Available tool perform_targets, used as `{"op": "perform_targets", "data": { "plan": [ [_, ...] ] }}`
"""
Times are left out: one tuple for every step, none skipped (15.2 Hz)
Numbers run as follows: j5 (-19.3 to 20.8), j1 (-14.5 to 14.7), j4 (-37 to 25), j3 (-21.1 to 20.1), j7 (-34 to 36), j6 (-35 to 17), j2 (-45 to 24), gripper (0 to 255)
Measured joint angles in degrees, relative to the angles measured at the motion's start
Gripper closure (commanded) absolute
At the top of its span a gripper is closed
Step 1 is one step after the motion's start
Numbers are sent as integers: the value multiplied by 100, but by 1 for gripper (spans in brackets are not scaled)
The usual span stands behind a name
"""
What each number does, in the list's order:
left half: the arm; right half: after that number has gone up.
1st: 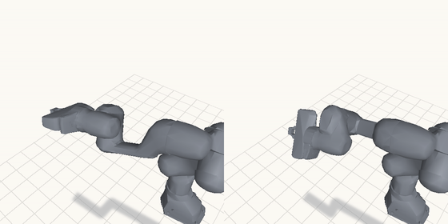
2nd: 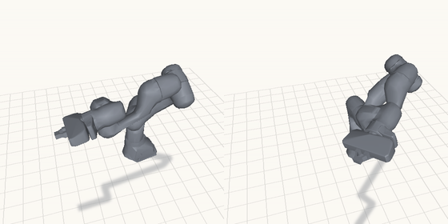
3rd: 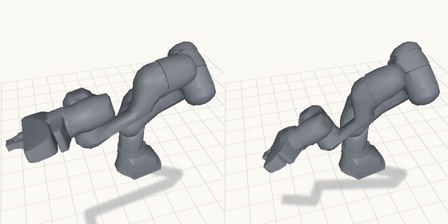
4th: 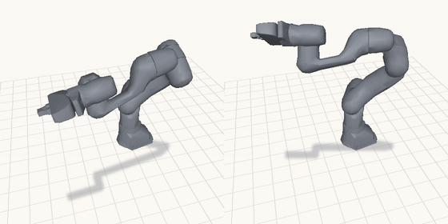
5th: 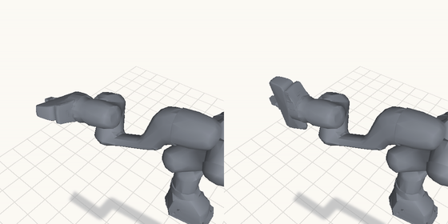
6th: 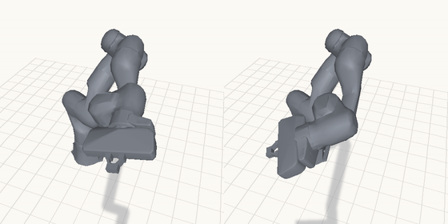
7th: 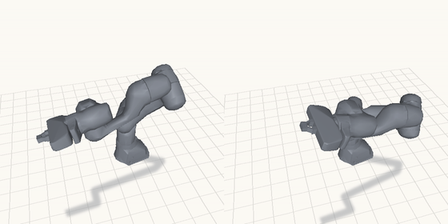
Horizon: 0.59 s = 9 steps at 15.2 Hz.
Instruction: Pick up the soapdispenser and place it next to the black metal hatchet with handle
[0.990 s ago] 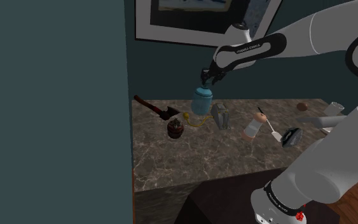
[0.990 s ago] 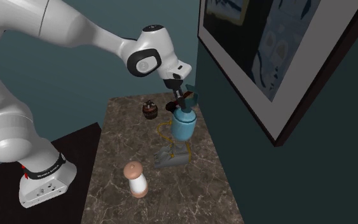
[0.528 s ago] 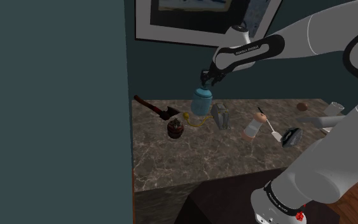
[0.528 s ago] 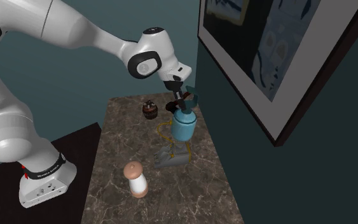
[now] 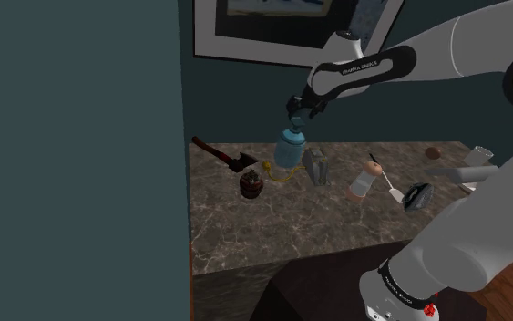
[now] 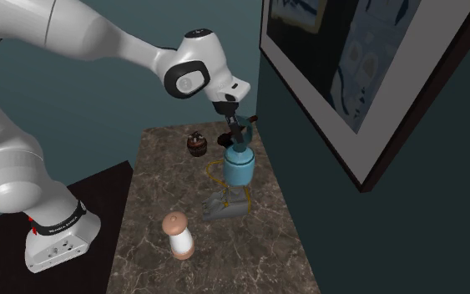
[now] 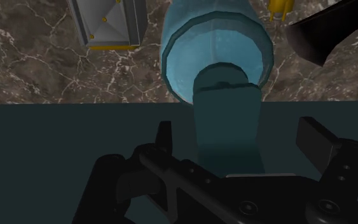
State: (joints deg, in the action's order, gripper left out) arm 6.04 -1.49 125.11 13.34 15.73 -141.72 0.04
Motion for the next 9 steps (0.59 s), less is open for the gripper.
{"op": "perform_targets", "data": {
  "plan": [
    [29, 15, -35, -15, 36, 137, 104, 0],
    [66, 28, -44, -30, 72, 275, 234, 0],
    [73, 32, -84, -35, 76, 361, 281, 0],
    [77, 29, -95, -33, 71, 401, 310, 0],
    [84, 29, -90, -35, 76, 422, 334, 0],
    [87, 29, -89, -35, 77, 432, 343, 0],
    [88, 29, -89, -36, 77, 436, 347, 0],
    [89, 29, -87, -36, 78, 438, 349, 0],
    [89, 29, -87, -36, 78, 439, 350, 0]
  ]
}}
